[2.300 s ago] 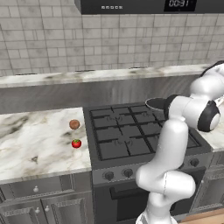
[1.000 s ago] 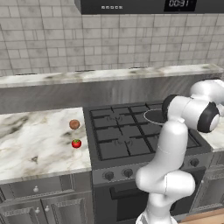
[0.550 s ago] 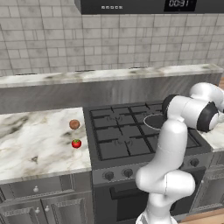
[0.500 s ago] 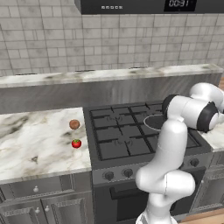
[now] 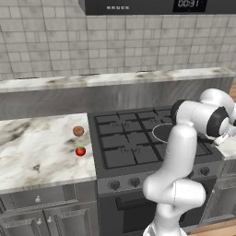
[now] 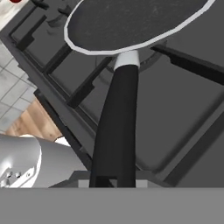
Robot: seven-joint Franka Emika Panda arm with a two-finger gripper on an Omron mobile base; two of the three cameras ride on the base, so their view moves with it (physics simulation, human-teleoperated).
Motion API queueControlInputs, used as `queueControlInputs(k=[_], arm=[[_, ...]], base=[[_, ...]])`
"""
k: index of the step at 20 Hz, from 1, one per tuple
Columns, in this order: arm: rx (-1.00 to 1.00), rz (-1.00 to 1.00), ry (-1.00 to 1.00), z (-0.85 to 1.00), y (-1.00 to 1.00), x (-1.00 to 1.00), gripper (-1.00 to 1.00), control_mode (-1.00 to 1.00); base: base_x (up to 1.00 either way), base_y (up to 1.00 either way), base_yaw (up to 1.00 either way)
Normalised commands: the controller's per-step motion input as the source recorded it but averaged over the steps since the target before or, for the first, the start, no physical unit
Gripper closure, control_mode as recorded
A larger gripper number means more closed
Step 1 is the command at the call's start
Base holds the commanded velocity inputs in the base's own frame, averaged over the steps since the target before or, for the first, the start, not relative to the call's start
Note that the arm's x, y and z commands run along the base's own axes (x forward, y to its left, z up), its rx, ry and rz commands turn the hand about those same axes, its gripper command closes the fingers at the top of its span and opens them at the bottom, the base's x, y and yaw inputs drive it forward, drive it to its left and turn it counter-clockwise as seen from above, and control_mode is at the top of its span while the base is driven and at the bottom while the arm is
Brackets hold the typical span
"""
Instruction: Place the pan on the front right burner on the stove. Then place the tomato and the onion in the pan and turn on the front right burner.
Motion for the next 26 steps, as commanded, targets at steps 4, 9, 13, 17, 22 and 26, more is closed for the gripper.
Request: queueControlInputs(k=[4, 9, 13, 17, 22, 26], arm=[[0.00, 0.00, 0.01, -0.27, -0.17, -0.10, 1.00, -1.00], [0.00, 0.00, 0.00, -0.16, -0.17, -0.15, 1.00, -1.00], [0.00, 0.00, 0.00, -0.13, -0.09, -0.06, 1.00, -1.00], [0.00, 0.00, 0.00, 0.00, -0.01, 0.00, 1.00, -1.00], [0.00, 0.00, 0.00, 0.00, 0.00, 0.00, 1.00, -1.00], [0.00, 0.00, 0.00, 0.00, 0.00, 0.00, -1.00, -1.00]], base=[[0.00, 0.00, 0.00], [0.00, 0.00, 0.00], [0.00, 0.00, 0.00], [0.00, 0.00, 0.00], [0.00, 0.00, 0.00], [0.00, 0.00, 0.00]])
